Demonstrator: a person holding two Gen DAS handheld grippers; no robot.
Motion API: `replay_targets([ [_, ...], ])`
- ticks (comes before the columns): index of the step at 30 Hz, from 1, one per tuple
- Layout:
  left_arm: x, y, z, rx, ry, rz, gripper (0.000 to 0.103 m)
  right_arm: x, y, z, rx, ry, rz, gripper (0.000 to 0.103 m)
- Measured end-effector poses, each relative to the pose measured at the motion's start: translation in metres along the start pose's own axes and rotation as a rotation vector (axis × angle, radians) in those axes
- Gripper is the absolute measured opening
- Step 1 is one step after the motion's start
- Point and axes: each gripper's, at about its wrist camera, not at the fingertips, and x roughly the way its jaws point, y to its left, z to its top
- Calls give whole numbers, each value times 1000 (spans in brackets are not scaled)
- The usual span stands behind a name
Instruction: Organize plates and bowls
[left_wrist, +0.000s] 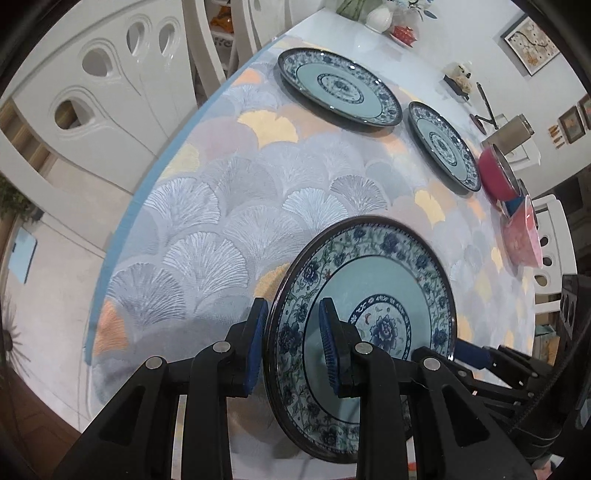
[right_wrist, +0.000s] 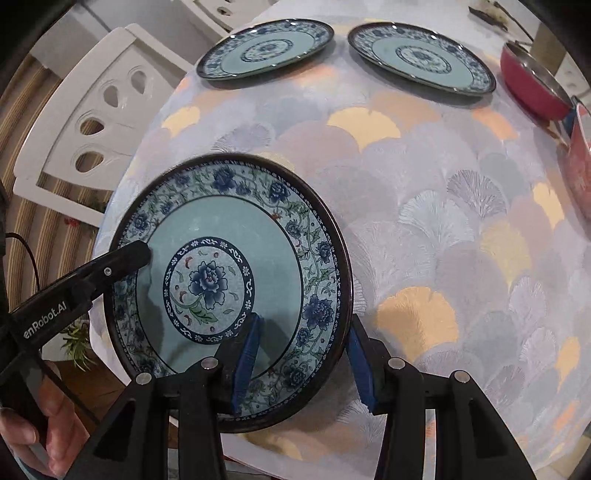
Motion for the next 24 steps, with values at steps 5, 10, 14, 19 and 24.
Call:
replay_targets([
  [5, 5, 2, 2, 1, 11, -5, 24, 1, -4, 2, 28, -5, 5, 46],
  [10, 0, 11, 6, -18, 5, 0, 24, -7, -16, 7, 63, -22, -5, 46],
  [14, -17, 22, 15, -47, -38, 8, 24, -19, -35, 13, 133, -35, 14, 46],
  [19, -53, 22, 39, -42, -144, 0, 24, -55, -46, 30, 149, -124, 2, 46],
  [24, -93, 6, 76, 6, -278, -13, 28, -94, -45, 57, 129, -218, 9, 49],
])
